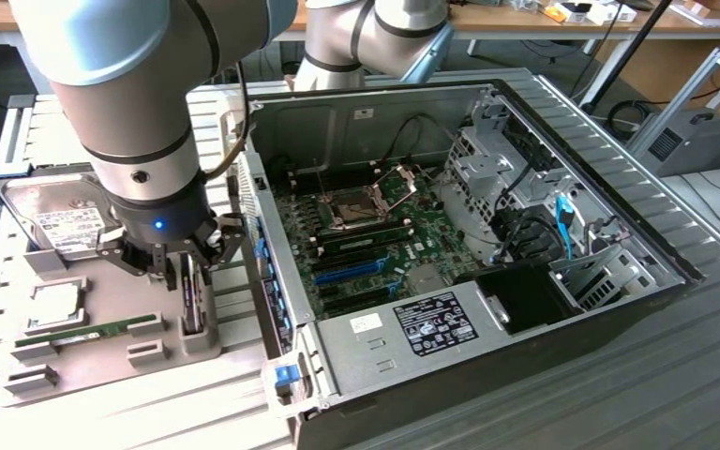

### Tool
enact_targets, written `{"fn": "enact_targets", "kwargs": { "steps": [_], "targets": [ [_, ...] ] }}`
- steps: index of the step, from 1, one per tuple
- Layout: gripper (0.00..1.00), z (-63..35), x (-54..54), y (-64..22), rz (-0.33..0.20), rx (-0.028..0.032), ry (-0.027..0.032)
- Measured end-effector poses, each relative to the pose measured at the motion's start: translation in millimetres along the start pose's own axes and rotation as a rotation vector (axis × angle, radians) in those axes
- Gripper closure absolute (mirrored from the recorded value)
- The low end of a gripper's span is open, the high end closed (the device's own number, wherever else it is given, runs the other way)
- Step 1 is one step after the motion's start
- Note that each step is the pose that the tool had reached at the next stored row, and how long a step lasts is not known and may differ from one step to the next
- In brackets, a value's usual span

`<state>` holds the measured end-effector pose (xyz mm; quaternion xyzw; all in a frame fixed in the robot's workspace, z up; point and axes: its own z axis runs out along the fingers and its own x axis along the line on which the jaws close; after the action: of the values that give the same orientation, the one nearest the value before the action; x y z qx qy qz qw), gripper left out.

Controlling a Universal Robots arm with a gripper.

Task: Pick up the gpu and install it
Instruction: 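Pick up the gpu and move the gpu toward the slot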

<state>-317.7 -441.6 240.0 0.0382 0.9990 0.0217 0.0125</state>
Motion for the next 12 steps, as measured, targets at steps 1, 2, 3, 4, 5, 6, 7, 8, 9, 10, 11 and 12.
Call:
{"fn": "enact_targets", "kwargs": {
  "steps": [1,2,3,4,5,6,7,8,9,10,11,12],
  "targets": [
    [0.56,0.0,0.0,0.0,0.000,0.0000,0.0000],
    [0.56,0.0,0.0,0.0,0.000,0.0000,0.0000],
    [0.56,0.0,0.1,0.1,0.000,0.0000,-0.0001],
    [0.56,0.2,0.7,0.8,0.000,-0.0002,-0.0003],
    [0.56,0.1,1.7,2.0,0.001,0.0000,-0.0002],
    [0.56,0.1,2.5,3.3,0.002,0.0001,-0.0001],
    [0.56,0.2,2.9,4.1,0.003,0.0000,-0.0002],
    [0.56,0.1,2.9,4.0,0.003,0.0000,-0.0002],
    [0.56,0.1,2.9,4.1,0.003,0.0000,-0.0002],
    [0.56,0.1,2.9,4.1,0.003,0.0000,-0.0002],
    [0.56,0.1,2.8,4.1,0.003,0.0001,-0.0001],
    [0.56,0.2,2.8,4.1,0.003,0.0001,-0.0002]
  ]
}}
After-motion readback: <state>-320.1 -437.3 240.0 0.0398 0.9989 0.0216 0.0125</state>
